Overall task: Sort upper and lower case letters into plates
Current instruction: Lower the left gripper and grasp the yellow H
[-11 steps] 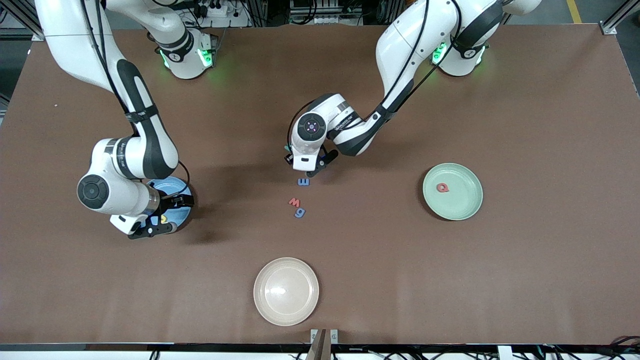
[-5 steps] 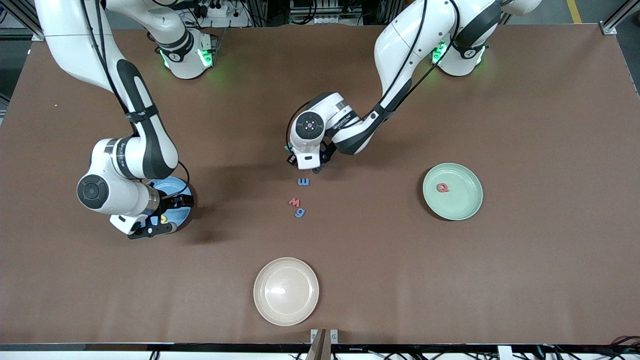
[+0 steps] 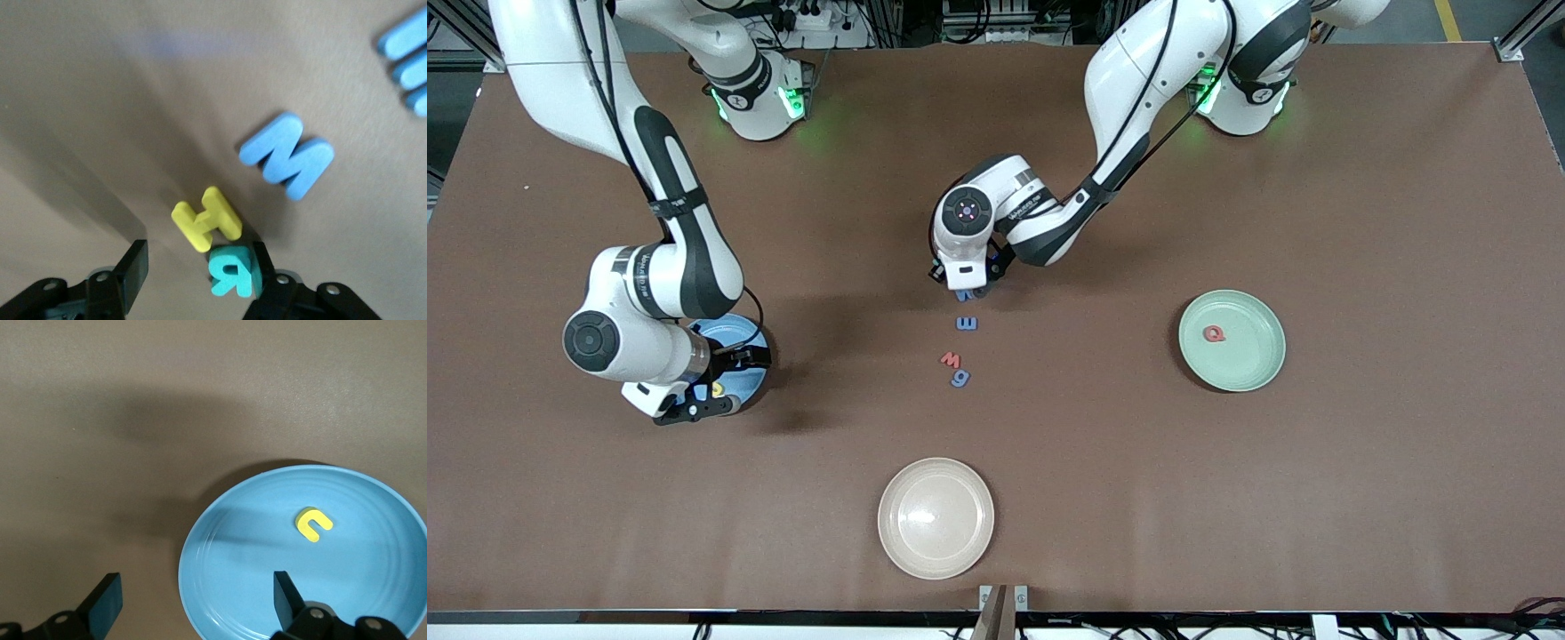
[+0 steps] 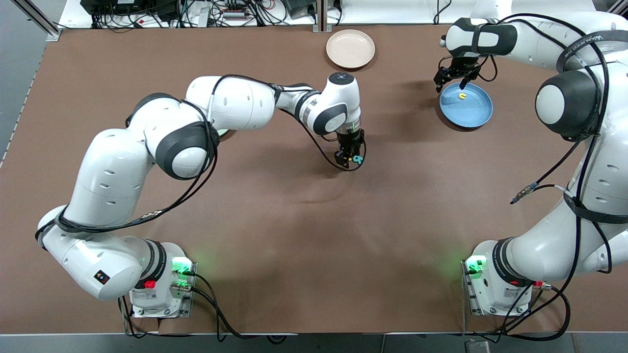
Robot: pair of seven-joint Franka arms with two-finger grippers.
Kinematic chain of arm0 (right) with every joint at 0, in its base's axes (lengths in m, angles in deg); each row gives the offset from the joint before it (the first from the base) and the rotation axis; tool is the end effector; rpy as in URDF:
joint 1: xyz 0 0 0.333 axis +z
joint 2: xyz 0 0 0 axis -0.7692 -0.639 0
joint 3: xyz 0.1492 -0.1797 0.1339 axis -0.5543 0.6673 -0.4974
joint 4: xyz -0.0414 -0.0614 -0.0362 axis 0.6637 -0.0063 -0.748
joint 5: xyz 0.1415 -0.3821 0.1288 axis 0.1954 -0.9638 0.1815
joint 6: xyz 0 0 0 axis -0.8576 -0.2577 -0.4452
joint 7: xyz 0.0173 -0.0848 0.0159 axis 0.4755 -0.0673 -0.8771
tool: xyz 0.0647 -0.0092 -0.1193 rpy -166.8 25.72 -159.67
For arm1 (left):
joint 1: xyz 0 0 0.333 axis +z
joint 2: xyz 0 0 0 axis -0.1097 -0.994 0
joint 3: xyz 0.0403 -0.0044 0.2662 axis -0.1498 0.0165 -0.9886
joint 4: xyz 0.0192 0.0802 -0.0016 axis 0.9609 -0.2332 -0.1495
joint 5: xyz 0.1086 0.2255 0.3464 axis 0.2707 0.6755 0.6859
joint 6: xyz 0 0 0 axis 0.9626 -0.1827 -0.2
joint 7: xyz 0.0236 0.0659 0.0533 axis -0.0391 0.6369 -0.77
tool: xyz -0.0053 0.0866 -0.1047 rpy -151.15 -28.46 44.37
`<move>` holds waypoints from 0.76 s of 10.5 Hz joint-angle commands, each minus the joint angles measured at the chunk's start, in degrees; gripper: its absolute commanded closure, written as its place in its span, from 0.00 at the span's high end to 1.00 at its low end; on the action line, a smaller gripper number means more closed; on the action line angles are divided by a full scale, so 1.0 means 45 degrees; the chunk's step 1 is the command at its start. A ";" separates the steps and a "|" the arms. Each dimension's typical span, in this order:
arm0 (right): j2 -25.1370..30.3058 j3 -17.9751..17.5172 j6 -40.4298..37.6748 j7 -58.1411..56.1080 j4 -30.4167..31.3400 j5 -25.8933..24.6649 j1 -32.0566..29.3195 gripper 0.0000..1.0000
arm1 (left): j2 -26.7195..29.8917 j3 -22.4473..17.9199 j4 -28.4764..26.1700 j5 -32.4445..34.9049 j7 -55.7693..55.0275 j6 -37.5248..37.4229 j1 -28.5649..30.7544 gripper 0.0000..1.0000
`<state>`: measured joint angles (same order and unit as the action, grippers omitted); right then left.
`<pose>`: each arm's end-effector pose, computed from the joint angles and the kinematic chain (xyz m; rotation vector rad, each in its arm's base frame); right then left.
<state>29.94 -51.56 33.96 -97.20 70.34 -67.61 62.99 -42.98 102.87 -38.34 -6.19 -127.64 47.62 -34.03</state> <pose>0.6318 0.0610 0.1515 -3.0626 -0.2806 0.2359 0.3666 -0.6062 0.0879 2.7664 1.3568 -0.4678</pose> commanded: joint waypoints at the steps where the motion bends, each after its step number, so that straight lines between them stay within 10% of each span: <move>1: 0.0078 -0.0061 -0.0029 -0.0065 0.0037 -0.0144 -0.0088 1.00 | 0.0031 -0.0059 -0.0078 -0.0102 0.1049 -0.0076 -0.0063 0.64; 8: 0.0097 -0.0061 -0.0029 -0.0046 0.0018 -0.0144 -0.0069 1.00 | -0.0008 -0.0176 -0.0215 -0.0063 0.3122 -0.0193 0.0075 0.61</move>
<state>29.93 -51.56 33.97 -97.22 70.34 -67.62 62.99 -42.97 102.59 -38.48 -6.19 -115.54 47.33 -33.68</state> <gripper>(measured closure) 0.000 0.370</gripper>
